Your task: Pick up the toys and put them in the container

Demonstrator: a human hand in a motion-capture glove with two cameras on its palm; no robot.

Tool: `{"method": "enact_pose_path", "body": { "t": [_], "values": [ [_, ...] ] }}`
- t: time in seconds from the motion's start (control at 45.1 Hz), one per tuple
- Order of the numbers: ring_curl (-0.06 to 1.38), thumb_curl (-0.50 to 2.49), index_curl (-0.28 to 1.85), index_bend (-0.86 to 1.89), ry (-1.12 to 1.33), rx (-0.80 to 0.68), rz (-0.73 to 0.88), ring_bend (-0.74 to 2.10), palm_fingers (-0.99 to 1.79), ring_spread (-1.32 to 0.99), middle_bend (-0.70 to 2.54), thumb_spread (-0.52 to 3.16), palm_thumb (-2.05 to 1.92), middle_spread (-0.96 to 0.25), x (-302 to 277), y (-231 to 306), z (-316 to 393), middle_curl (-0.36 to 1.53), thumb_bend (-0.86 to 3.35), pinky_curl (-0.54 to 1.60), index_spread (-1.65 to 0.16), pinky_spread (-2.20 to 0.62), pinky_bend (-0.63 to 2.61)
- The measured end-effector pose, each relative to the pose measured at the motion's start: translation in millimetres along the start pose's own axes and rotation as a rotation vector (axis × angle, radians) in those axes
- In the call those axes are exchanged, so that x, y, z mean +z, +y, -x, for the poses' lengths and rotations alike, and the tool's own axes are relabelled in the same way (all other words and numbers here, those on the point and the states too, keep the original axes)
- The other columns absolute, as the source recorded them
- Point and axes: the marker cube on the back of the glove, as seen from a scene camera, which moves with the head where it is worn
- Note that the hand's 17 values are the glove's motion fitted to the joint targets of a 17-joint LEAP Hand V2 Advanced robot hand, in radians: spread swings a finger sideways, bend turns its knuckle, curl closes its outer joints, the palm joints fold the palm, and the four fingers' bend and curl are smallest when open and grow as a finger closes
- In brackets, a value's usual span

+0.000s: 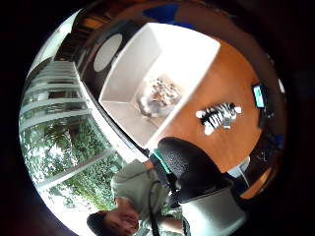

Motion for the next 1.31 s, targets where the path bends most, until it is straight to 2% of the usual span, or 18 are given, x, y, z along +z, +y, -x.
{"method": "enact_pose_path", "body": {
  "t": [0.044, 0.111, 0.178, 0.333, 0.444, 0.51, 0.533, 0.555, 0.621, 0.71, 0.754, 0.888, 0.932, 0.976, 1.043, 1.132, 1.243, 1.309],
  "values": [
    [0.4, 0.53, 0.43, 0.07, -0.042, 0.014, 0.017, 0.66, -0.23, -0.22, 0.32, 1.13, -0.02, -0.16, 16.0, 2.1, -13.8, 0.6, -0.03, 0.4, -0.23, -0.08, 0.95],
    [0.38, 0.5, 0.4, 0.07, 0.069, -0.213, 0.042, 0.61, -0.22, -0.21, 0.3, 1.13, -0.03, -0.16, 59.3, 11.1, -57.9, 0.58, -0.04, 0.39, -0.23, -0.08, 0.92],
    [0.37, 0.48, 0.38, 0.08, 0.139, -0.301, 0.078, 0.56, -0.22, -0.2, 0.29, 1.13, -0.03, -0.16, 111.8, 6.9, -97.5, 0.57, -0.04, 0.38, -0.23, -0.07, 0.88],
    [0.33, 0.43, 0.36, 0.14, 0.256, -0.249, 0.202, 0.42, -0.21, -0.18, 0.25, 1.14, -0.04, -0.17, 216.3, -19.1, -143.9, 0.54, -0.05, 0.33, -0.25, -0.05, 0.72],
    [0.29, 0.4, 0.36, 0.16, 0.177, -0.18, 0.249, 0.26, -0.22, -0.12, 0.15, 1.13, -0.05, -0.16, 276.5, -38.3, -111.3, 0.5, -0.05, 0.33, -0.27, -0.01, 0.72],
    [0.25, 0.38, 0.4, 0.34, 0.141, -0.147, 0.215, 0.1, -0.15, -0.08, 0.09, 1.14, -0.04, -0.15, 296.3, -44.6, -104.5, 0.45, -0.04, 0.34, -0.3, 0.02, 0.75],
    [0.26, 0.38, 0.36, 0.2, 0.117, -0.143, 0.196, 0.17, -0.21, -0.08, 0.13, 1.13, -0.05, -0.15, 299.3, -45.7, -102.0, 0.46, -0.05, 0.33, -0.29, 0.02, 0.72],
    [0.23, 0.38, 0.46, 0.47, 0.087, -0.137, 0.172, 0.09, 0.0, -0.06, 0.03, 1.17, -0.01, -0.13, 301.4, -46.5, -99.0, 0.42, -0.02, 0.35, -0.3, 0.02, 0.81],
    [0.21, 0.38, 0.46, 0.56, 0.037, -0.125, 0.084, 0.16, 0.17, -0.05, 0.12, 1.22, 0.05, -0.13, 306.3, -47.8, -96.6, 0.41, 0.02, 0.34, -0.3, 0.01, 0.83],
    [0.26, 0.44, 0.43, 0.46, 0.034, -0.096, -0.024, 0.39, 0.67, -0.13, 0.31, 1.31, 0.29, -0.15, 311.8, -53.1, -94.6, 0.45, 0.16, 0.33, -0.26, -0.15, 0.88],
    [0.27, 0.45, 0.45, 0.45, -0.007, -0.08, -0.071, 0.43, 0.68, -0.16, 0.31, 1.32, 0.35, -0.15, 311.4, -56.8, -90.6, 0.46, 0.18, 0.33, -0.25, -0.19, 0.87],
    [0.36, 0.6, 0.54, 0.65, -0.103, -0.017, -0.161, 0.62, 1.12, -0.28, 0.47, 1.05, 0.63, -0.15, 304.1, -67.3, -76.7, 0.54, 0.27, 0.35, -0.22, -0.29, 0.79],
    [0.38, 0.62, 0.56, 0.66, -0.1, 0.007, -0.147, 0.63, 1.03, -0.3, 0.47, 0.99, 0.65, -0.16, 301.9, -68.7, -78.0, 0.55, 0.26, 0.36, -0.21, -0.31, 0.79],
    [0.42, 0.65, 0.6, 0.72, -0.114, 0.068, -0.128, 0.69, 1.19, -0.33, 0.56, 0.9, 0.66, -0.15, 296.3, -69.4, -86.6, 0.59, 0.26, 0.38, -0.2, -0.33, 0.8],
    [0.45, 0.69, 0.63, 0.76, -0.136, 0.06, -0.097, 0.73, 1.1, -0.36, 0.56, 0.8, 0.69, -0.15, 290.1, -66.5, -87.6, 0.6, 0.25, 0.4, -0.19, -0.34, 0.82],
    [0.49, 0.72, 0.66, 0.77, -0.172, 0.102, -0.082, 0.81, 1.17, -0.38, 0.65, 0.7, 0.65, -0.15, 263.2, -59.4, -102.3, 0.64, 0.2, 0.43, -0.19, -0.36, 0.88],
    [0.53, 0.74, 0.68, 0.72, -0.134, 0.002, -0.075, 0.86, 1.05, -0.4, 0.62, 0.66, 0.57, -0.16, 220.1, -46.1, -96.7, 0.65, 0.12, 0.48, -0.22, -0.38, 1.02],
    [0.55, 0.75, 0.7, 0.7, -0.178, 0.117, -0.114, 0.88, 0.99, -0.4, 0.6, 0.65, 0.56, -0.17, 179.6, -41.0, -116.4, 0.66, 0.1, 0.51, -0.23, -0.39, 1.09]
  ]
}}
